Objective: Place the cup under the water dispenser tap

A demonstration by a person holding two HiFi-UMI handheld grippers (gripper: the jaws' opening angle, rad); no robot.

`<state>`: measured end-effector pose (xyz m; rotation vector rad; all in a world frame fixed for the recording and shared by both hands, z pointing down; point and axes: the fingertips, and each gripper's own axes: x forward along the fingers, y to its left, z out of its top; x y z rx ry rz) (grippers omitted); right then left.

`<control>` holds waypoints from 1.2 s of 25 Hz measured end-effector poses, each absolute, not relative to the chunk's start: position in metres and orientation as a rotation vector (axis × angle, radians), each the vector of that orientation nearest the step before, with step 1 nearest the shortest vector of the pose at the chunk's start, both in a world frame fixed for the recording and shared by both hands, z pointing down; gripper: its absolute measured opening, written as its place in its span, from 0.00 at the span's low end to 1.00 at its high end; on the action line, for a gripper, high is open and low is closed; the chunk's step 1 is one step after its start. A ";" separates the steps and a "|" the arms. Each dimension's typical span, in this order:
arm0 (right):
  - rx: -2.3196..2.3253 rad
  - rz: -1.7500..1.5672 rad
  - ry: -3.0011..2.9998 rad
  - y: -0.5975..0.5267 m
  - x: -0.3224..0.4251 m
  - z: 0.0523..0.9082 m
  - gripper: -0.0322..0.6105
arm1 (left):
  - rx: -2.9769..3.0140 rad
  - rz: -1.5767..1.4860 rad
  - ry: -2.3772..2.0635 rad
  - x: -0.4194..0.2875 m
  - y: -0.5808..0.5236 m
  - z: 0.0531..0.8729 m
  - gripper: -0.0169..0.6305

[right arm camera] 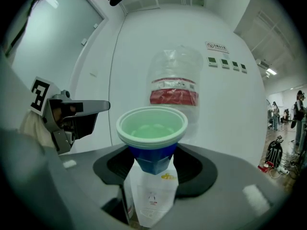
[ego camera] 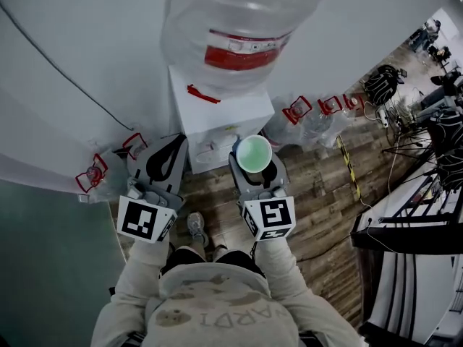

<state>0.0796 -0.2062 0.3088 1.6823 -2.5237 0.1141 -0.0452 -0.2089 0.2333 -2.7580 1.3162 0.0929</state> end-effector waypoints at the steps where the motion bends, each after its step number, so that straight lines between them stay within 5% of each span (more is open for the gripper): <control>1: 1.681 0.124 -2.516 -0.210 0.079 0.315 0.46 | -2.766 0.085 1.314 -0.046 -0.213 0.238 0.03; 30: 1.637 0.473 -2.328 -0.248 0.074 0.602 0.46 | -2.935 -0.080 1.389 -0.066 -0.245 0.422 0.03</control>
